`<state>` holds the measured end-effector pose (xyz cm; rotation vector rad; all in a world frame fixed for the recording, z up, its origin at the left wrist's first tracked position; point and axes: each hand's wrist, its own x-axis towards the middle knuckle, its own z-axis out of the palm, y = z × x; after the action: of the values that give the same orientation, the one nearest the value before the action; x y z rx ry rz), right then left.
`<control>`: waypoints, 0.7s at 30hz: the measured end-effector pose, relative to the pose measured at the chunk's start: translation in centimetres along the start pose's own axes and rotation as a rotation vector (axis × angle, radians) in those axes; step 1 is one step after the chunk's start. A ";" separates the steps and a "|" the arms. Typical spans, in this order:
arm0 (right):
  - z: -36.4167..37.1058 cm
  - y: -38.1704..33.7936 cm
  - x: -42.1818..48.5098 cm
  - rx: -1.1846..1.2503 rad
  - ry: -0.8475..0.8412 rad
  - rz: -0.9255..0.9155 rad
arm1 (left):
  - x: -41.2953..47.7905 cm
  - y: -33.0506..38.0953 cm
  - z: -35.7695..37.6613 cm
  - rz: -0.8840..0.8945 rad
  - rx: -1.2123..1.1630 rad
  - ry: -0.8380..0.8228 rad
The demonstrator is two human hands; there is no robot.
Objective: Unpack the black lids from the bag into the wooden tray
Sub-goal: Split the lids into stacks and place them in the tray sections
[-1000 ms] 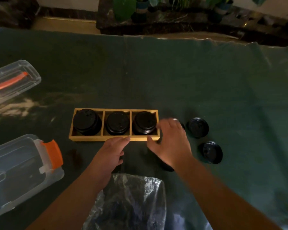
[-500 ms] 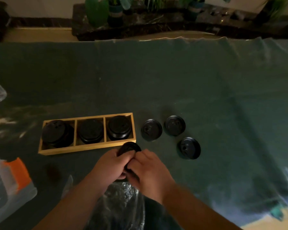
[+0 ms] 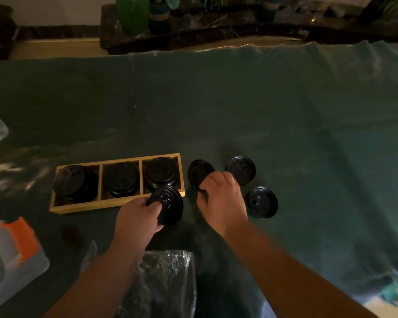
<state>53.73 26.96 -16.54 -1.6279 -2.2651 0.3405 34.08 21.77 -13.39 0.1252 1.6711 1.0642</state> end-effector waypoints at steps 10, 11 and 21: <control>-0.7 -4.5 -3.5 0.352 -0.131 -0.188 | -0.8 1.1 2.5 -0.004 0.144 -0.156; -0.9 -4.3 -3.3 0.390 -0.134 -0.215 | -0.7 1.1 2.7 -0.024 0.119 -0.158; -1.4 8.5 2.6 -0.358 -0.304 0.346 | 0.2 -0.4 3.2 0.122 0.216 -0.119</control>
<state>60.90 32.12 -18.15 -2.3023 -2.3547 0.2921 36.77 23.45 -13.78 0.4274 1.6824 0.9441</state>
